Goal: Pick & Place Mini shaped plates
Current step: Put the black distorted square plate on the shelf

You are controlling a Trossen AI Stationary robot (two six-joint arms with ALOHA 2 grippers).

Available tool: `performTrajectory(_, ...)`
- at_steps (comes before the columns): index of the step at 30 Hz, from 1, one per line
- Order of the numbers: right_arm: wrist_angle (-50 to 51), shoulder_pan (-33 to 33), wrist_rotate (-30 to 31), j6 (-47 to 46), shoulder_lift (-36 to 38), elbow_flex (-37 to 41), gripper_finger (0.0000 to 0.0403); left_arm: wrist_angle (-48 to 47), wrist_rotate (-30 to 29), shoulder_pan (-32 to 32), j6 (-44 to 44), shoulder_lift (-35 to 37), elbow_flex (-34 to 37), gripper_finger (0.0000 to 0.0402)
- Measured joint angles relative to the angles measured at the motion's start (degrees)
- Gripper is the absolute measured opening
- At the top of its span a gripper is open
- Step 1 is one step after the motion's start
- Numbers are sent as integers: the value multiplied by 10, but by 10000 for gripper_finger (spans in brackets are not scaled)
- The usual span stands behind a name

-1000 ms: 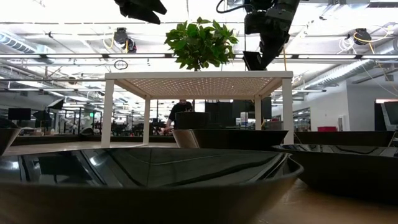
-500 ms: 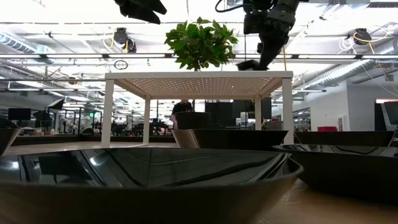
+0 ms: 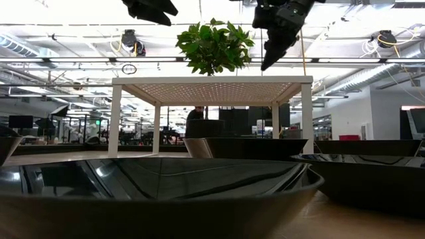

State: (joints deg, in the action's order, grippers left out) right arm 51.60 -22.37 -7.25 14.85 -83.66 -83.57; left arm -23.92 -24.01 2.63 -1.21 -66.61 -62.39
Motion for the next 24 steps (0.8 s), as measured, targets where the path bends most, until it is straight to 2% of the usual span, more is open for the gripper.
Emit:
performTrajectory(6,-37,0,-6,-10,5,0,129,3,3,0,-3,0,0,353)
performTrajectory(8,-47,0,-5,-29,7,0,126,14,26,3,-13,2,0,353)
performTrajectory(13,-91,0,-6,-52,39,24,119,7,46,19,-12,41,0,353)
performTrajectory(19,-178,16,-21,-72,125,111,112,-8,45,47,2,84,0,353)
performTrajectory(24,-284,36,-19,-78,227,226,109,-9,44,74,3,105,2,353)
